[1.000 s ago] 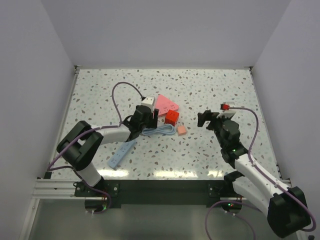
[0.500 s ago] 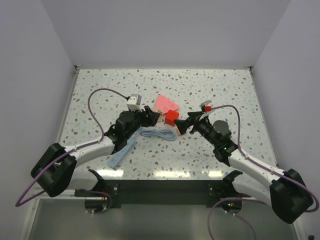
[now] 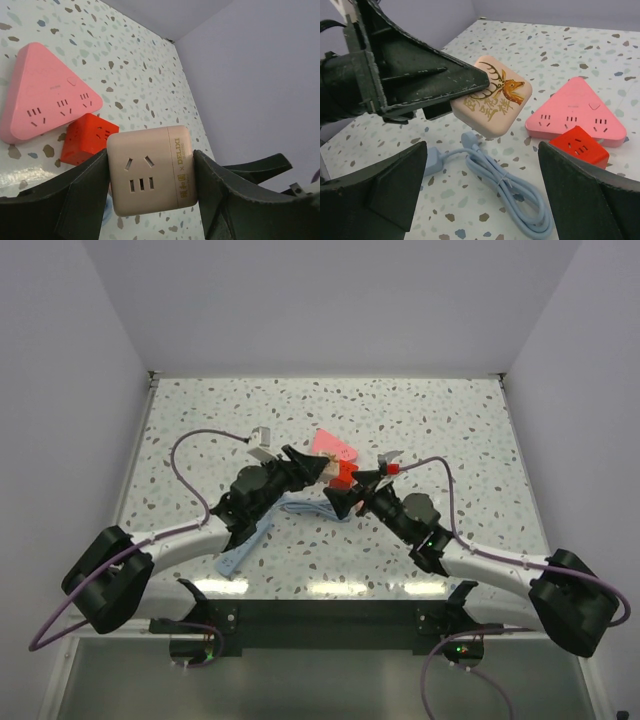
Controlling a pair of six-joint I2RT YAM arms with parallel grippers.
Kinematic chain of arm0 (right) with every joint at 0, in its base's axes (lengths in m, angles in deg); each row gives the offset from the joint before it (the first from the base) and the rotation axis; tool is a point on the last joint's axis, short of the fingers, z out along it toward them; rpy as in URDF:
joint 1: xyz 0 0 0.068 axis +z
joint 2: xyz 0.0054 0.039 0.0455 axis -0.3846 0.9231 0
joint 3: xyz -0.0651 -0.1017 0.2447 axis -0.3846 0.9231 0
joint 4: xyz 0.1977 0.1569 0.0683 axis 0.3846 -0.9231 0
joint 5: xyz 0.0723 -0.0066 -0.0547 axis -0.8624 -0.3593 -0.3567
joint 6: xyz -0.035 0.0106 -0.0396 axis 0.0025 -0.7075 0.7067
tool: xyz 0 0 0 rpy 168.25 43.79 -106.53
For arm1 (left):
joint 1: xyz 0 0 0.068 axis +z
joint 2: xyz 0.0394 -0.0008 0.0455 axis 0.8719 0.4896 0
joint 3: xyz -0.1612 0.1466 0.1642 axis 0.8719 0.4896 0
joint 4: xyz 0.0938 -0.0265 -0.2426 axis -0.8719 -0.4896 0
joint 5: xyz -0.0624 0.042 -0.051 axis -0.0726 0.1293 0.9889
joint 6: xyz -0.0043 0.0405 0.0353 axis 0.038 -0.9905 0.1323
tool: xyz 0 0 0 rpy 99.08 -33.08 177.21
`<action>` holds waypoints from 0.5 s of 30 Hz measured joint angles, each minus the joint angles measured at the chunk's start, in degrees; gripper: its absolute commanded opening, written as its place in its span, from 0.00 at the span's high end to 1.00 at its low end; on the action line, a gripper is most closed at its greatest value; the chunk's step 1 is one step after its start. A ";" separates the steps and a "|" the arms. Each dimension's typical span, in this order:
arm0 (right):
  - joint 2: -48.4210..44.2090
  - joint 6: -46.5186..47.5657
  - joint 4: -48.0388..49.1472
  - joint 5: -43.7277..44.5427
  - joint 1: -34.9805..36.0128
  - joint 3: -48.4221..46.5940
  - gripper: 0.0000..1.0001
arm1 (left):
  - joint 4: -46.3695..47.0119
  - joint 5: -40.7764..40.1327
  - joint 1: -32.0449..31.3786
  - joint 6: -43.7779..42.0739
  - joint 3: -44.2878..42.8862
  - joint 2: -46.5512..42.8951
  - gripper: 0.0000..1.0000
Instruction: Insert the plug
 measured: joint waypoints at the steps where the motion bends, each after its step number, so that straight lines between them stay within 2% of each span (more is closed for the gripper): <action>1: 1.01 0.00 0.52 0.96 0.39 -0.02 0.05 | 0.31 -0.20 -0.50 1.03 0.00 0.00 1.00; 7: 5.40 0.39 3.58 5.75 3.23 -1.18 0.05 | 2.51 -2.84 -4.17 6.34 1.07 -0.04 1.00; 15: 6.19 1.62 7.17 10.84 5.64 -1.46 0.08 | 4.94 -7.96 -7.32 10.56 3.04 -0.98 1.00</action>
